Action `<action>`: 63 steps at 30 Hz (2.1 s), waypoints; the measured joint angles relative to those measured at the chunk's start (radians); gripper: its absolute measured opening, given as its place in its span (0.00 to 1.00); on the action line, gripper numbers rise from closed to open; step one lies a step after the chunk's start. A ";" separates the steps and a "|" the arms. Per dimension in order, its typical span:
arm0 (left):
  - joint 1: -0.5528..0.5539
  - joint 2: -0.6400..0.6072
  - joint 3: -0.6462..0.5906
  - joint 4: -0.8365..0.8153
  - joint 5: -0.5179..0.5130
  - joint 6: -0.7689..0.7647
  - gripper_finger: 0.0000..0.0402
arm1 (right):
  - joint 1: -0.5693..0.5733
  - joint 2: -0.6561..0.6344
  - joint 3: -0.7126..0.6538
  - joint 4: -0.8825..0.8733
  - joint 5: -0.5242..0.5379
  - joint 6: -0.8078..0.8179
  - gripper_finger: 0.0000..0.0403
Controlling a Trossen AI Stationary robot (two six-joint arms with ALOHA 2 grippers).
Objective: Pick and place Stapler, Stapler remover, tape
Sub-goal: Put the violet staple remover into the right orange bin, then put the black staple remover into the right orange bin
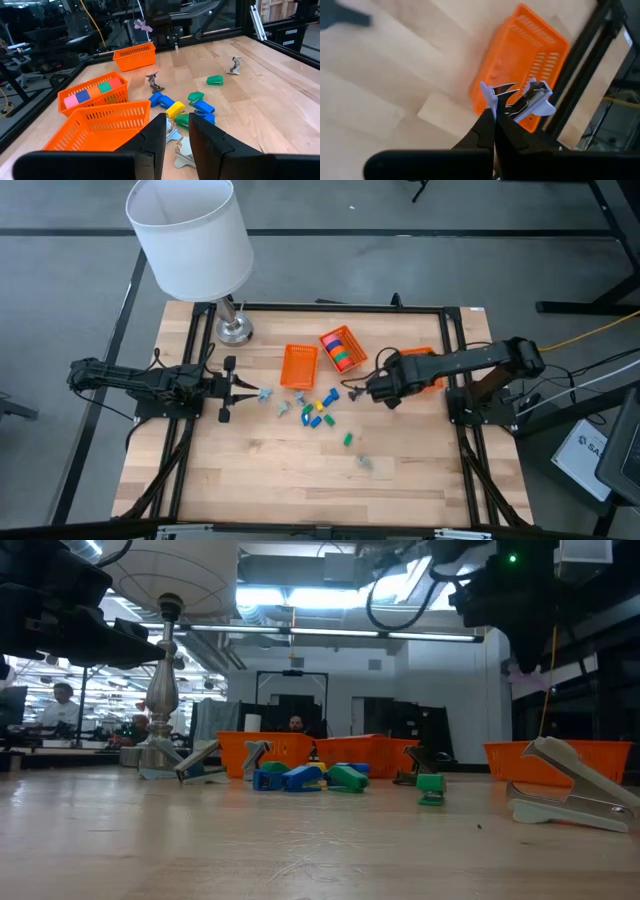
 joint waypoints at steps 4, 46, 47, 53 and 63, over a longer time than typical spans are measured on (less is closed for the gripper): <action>0.000 0.000 0.000 0.000 0.000 0.000 0.19 | -0.051 -0.065 -0.086 0.065 0.005 0.027 0.00; 0.000 0.000 0.000 0.000 0.000 0.000 0.19 | -0.431 -0.231 -0.461 0.451 -0.086 -0.185 0.09; 0.000 0.000 0.000 0.000 0.000 0.000 0.19 | -0.431 -0.231 -0.461 0.451 -0.086 -0.185 0.10; 0.000 0.000 0.000 0.000 0.000 0.000 0.20 | -0.431 -0.231 -0.461 0.477 -0.086 -0.184 0.18; 0.000 0.000 0.000 0.000 0.000 0.000 0.20 | -0.385 -0.231 -0.434 0.499 -0.098 -0.188 0.20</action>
